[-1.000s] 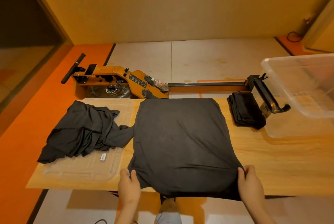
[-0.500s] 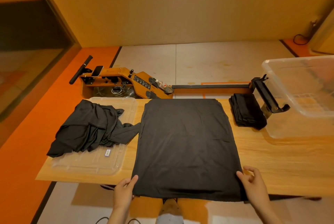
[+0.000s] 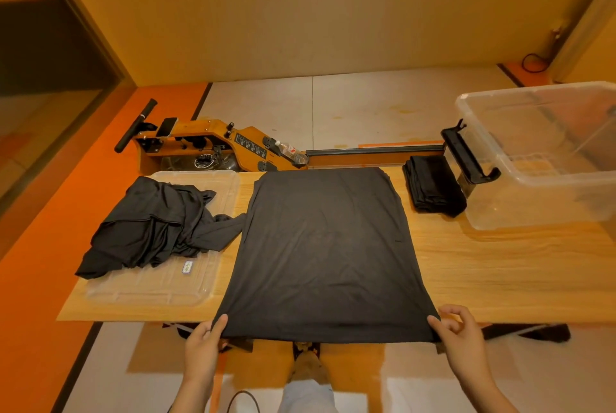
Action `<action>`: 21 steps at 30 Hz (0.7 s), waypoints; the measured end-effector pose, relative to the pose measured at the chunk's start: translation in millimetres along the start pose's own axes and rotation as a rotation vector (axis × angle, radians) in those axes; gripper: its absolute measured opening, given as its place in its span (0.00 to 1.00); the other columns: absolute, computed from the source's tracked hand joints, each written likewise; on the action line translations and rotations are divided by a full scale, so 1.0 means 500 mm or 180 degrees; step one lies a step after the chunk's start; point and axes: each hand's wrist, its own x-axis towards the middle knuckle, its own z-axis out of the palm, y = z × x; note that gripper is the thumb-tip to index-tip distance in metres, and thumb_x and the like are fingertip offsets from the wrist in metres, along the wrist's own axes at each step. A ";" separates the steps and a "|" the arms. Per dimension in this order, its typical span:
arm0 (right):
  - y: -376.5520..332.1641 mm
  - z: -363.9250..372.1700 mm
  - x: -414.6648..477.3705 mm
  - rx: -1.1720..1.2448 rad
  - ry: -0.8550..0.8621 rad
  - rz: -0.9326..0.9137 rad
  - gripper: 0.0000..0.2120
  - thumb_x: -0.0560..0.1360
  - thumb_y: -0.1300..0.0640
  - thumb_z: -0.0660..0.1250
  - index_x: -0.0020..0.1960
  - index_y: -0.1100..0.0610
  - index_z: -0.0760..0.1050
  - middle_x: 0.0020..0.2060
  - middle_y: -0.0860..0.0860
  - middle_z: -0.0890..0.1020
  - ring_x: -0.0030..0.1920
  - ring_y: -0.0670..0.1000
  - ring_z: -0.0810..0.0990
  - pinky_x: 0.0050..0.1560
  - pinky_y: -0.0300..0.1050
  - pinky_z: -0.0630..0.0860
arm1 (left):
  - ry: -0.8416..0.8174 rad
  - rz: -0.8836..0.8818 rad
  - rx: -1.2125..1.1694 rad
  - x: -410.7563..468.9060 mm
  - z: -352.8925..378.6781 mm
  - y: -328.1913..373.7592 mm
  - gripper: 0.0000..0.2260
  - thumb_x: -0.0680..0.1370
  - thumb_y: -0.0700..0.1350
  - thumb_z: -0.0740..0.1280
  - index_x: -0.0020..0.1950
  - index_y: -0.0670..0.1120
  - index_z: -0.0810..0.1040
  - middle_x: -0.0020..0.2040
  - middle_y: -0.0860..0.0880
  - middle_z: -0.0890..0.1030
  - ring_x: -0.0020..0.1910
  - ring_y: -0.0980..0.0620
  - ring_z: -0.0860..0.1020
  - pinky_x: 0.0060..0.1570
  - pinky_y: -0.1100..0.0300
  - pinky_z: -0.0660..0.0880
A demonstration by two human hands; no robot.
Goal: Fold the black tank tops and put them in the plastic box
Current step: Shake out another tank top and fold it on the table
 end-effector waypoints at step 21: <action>-0.006 -0.041 -0.030 0.0192 -0.0046 0.0189 0.04 0.73 0.68 0.70 0.47 0.64 0.77 0.43 0.54 0.78 0.46 0.53 0.76 0.38 0.39 0.71 | 0.0090 -0.0079 -0.0467 -0.046 -0.028 0.000 0.09 0.79 0.40 0.67 0.54 0.35 0.79 0.53 0.39 0.80 0.54 0.43 0.77 0.55 0.50 0.75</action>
